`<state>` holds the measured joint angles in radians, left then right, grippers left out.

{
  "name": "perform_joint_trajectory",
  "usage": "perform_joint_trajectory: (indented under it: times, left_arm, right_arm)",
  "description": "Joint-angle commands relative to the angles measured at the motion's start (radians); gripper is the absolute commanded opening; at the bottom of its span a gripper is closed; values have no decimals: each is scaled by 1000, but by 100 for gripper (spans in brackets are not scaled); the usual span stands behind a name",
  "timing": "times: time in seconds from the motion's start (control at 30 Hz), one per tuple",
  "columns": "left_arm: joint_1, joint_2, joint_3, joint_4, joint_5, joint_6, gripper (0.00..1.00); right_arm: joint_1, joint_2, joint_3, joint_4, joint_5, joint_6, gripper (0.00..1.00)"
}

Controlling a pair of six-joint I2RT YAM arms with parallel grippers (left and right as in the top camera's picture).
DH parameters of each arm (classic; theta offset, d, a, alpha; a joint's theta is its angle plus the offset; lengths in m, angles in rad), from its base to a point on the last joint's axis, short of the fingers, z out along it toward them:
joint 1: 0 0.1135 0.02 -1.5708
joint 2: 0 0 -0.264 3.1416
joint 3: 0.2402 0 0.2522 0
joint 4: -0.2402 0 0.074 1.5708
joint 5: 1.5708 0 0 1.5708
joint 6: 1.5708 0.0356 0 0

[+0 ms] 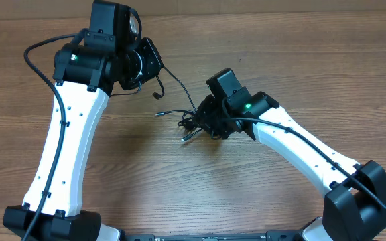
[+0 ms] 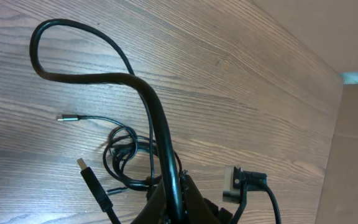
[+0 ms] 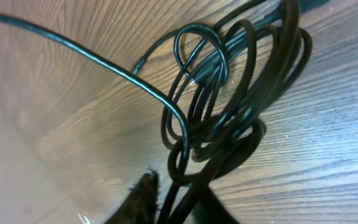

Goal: Untangle cables

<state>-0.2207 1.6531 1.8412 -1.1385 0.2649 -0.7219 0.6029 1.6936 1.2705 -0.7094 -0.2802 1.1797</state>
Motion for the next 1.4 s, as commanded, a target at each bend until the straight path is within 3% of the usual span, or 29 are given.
perform_joint_trajectory:
  times: [0.0, 0.23, 0.5, 0.73, 0.83, 1.0, 1.13, 1.27, 1.37]
  left_arm:
    - [-2, -22, 19, -7, -28, 46, 4]
    - [-2, -22, 19, -32, -95, 46, 6]
    - [-2, -22, 19, -56, -120, 46, 20]
    - [-2, -22, 19, -69, -119, 46, 28]
    - [-2, -22, 19, -69, -119, 46, 31]
    - [-2, -22, 19, -69, -118, 47, 35]
    - [-2, -22, 19, -65, -106, 82, 37]
    - [-2, -22, 19, -42, -23, 214, 47]
    - [-2, -22, 19, -29, 34, 302, 73]
  right_arm:
    - [-2, 6, 3, 6, -3, -49, 5]
    - [-23, -49, 76, 5, -90, -280, 4]
    - [-24, -219, 215, 5, -86, -608, 4]
    - [-24, -365, 237, 6, 94, -635, 4]
    - [-24, -383, 237, 15, 31, -646, 4]
    - [-24, -381, 237, 53, -176, -838, 4]
    - [-24, -381, 236, 58, -204, -856, 4]
    - [-24, -381, 236, 65, -282, -861, 4]
    - [-24, -381, 236, 77, -328, -871, 4]
